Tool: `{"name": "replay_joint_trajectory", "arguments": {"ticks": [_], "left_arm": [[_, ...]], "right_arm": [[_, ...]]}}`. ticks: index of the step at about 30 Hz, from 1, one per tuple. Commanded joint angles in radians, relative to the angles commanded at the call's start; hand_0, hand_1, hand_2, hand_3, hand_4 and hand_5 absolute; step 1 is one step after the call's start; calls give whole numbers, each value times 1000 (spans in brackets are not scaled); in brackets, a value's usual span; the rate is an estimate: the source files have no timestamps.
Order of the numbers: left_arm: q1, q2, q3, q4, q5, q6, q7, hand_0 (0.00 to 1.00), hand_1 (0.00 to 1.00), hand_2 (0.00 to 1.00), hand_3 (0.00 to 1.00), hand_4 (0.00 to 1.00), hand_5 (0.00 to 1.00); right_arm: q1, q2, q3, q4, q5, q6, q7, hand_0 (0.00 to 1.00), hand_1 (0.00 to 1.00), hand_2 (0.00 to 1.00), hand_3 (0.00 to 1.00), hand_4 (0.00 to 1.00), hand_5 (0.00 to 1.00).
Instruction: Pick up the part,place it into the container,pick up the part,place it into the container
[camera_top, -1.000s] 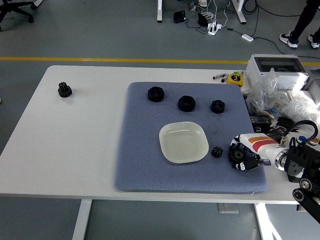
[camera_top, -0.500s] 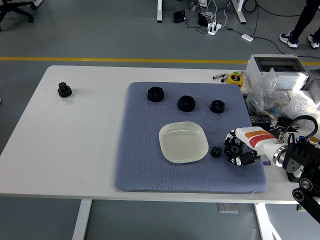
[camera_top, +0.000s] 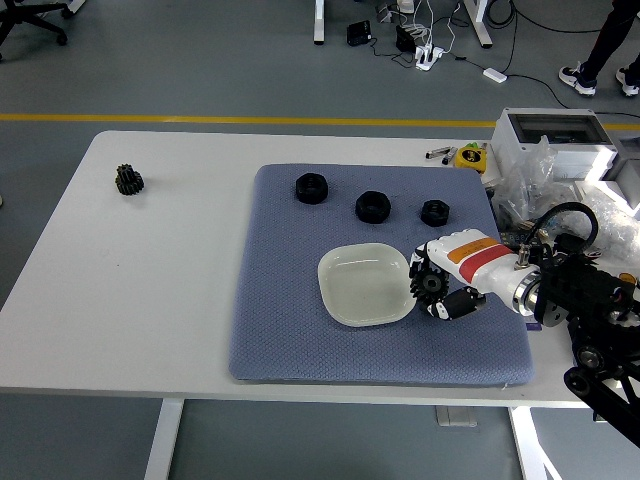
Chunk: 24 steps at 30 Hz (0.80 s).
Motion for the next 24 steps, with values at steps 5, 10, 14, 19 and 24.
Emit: {"name": "replay_joint_trajectory", "arguments": {"ticks": [5, 10, 14, 19, 24], "left_arm": [[4, 1, 2, -1, -3, -1, 0, 722, 720, 755, 611, 677, 577], [5, 1, 1, -2, -2, -2, 2, 722, 720, 755, 611, 677, 577], [4, 1, 3, -2, -4, -2, 2, 722, 720, 755, 611, 678, 578], [3, 3, 4, -3, -6, -3, 2, 722, 720, 754, 610, 680, 579], [1, 4, 4, -4, -6, -3, 2, 722, 719, 754, 611, 681, 579]], "right_arm": [[64, 53, -65, -30, 2, -8, 1, 352, 394, 449, 459, 585, 34], [144, 102, -162, -90, 25, -11, 2, 352, 394, 449, 459, 585, 34], [204, 131, -224, -136, 36, -2, -3, 339, 396, 452, 461, 596, 46], [252, 167, -262, -199, 54, -26, -5, 328, 399, 459, 470, 573, 88], [286, 194, -278, -252, 50, -31, 3, 303, 425, 514, 534, 693, 178]]}}
